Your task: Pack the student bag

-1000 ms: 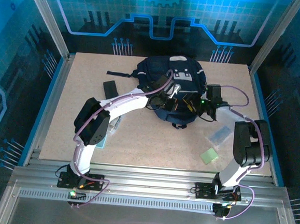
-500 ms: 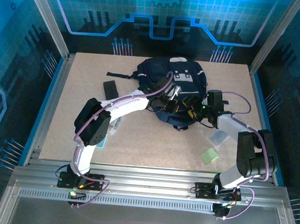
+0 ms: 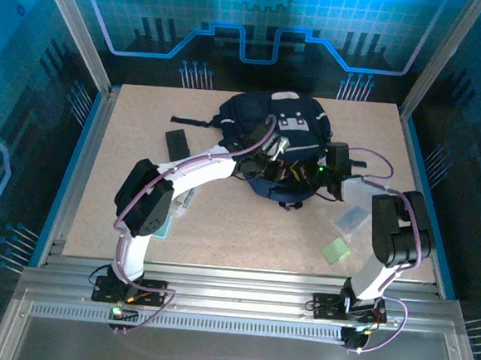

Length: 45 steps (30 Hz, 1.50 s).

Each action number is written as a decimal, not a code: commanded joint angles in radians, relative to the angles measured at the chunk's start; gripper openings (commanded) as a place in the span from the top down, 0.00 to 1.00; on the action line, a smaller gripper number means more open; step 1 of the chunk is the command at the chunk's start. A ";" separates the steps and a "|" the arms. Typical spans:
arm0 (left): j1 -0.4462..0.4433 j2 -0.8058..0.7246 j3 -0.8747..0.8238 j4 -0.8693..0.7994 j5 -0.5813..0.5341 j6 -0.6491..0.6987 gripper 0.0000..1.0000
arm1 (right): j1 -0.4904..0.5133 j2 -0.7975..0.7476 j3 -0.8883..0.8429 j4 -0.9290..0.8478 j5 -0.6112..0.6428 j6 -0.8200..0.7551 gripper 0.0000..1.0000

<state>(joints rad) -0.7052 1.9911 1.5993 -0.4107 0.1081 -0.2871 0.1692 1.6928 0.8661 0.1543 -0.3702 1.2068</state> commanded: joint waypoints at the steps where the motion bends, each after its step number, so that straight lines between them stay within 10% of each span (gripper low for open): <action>1: -0.021 -0.106 -0.010 -0.076 -0.089 0.119 1.00 | -0.029 -0.035 0.034 -0.080 0.086 -0.080 1.00; 13: 0.073 -0.148 -0.278 0.167 -0.456 0.229 1.00 | -0.083 -0.061 0.052 -0.116 0.023 -0.135 1.00; 24: 0.275 -0.090 -0.250 0.354 -0.509 0.245 1.00 | -0.082 -0.061 0.098 -0.197 -0.023 -0.236 1.00; 37: 0.296 -0.027 -0.150 0.327 -0.507 0.184 0.98 | -0.055 -0.043 0.159 -0.223 -0.070 -0.284 1.00; 41: 0.307 -0.018 -0.105 0.256 -0.510 0.143 0.81 | -0.036 -0.032 0.183 -0.240 -0.076 -0.295 1.00; 45: 0.311 -0.036 -0.092 0.212 -0.496 0.110 0.23 | -0.027 -0.024 0.212 -0.273 -0.086 -0.302 0.83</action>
<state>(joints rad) -0.4179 1.9694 1.4727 -0.1345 -0.3340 -0.1333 0.1291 1.6634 1.0298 -0.0933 -0.4278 0.9524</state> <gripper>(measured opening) 0.656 0.140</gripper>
